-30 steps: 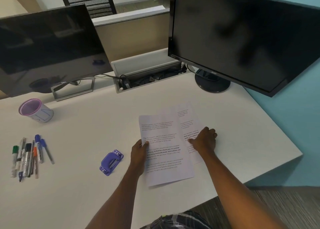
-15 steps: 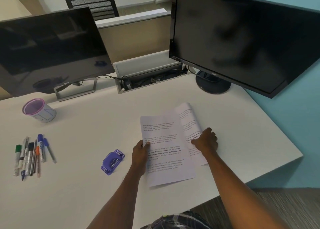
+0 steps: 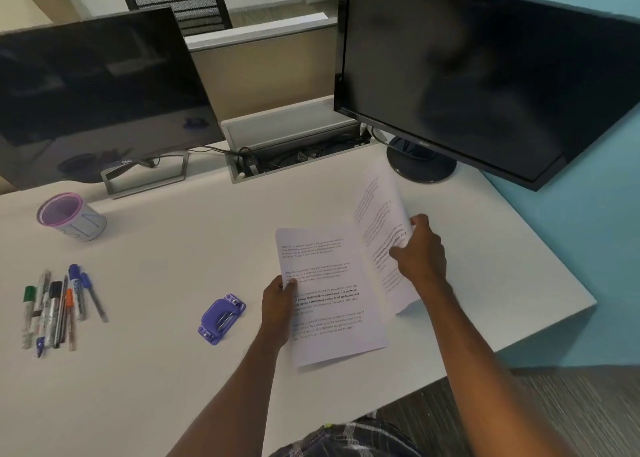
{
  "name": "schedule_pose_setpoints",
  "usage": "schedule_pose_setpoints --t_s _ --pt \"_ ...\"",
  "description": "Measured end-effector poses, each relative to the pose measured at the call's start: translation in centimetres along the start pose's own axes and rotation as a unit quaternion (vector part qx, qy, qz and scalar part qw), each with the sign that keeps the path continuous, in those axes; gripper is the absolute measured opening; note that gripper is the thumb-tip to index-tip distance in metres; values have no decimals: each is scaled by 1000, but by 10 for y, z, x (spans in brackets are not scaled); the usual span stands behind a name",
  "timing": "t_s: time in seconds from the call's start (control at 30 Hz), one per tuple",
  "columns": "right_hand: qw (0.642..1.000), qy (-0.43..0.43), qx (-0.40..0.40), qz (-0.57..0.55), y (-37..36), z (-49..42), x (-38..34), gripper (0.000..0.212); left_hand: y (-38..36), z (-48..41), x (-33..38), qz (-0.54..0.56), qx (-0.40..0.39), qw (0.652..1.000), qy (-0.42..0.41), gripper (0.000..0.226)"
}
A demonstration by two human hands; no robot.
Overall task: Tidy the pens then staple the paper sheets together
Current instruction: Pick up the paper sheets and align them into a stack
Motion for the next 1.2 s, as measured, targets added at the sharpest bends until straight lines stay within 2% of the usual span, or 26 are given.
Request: schedule_pose_setpoints --t_s 0.13,0.2,0.37,0.5,0.67,0.87,0.97,1.2 --pt "998 41 20 -44 15 11 -27 61 0 0 -1 8 -1 1000 2 24" --pt "995 47 5 -91 17 14 -33 62 0 0 -1 15 1 1000 4 22" --pt "954 -5 -133 -270 -7 17 -26 56 1 0 -1 28 2 1000 13 25" --pt "926 -73 -211 -305 -48 21 1 65 1 -2 -2 38 3 999 14 41" --pt "932 -98 -229 -263 -91 29 34 67 -1 0 -1 49 1 999 9 40" --pt "983 -26 -145 -112 -111 41 43 68 0 -3 0 31 -4 999 -29 21" --pt "987 -11 -140 -76 -119 45 42 71 0 -3 -1 16 -5 998 -53 14" --pt "993 13 -116 23 -117 39 48 81 -1 -3 1 32 -7 998 -54 18"
Point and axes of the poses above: each hand's wrist, its own z-axis away from the middle knuckle, its own y-axis out of the back of the hand, x = y × z, the point moved 4 cm from there along -z, towards the middle knuckle, and after that the axes turned 6 degrees about -y, right-handed, at the moved point
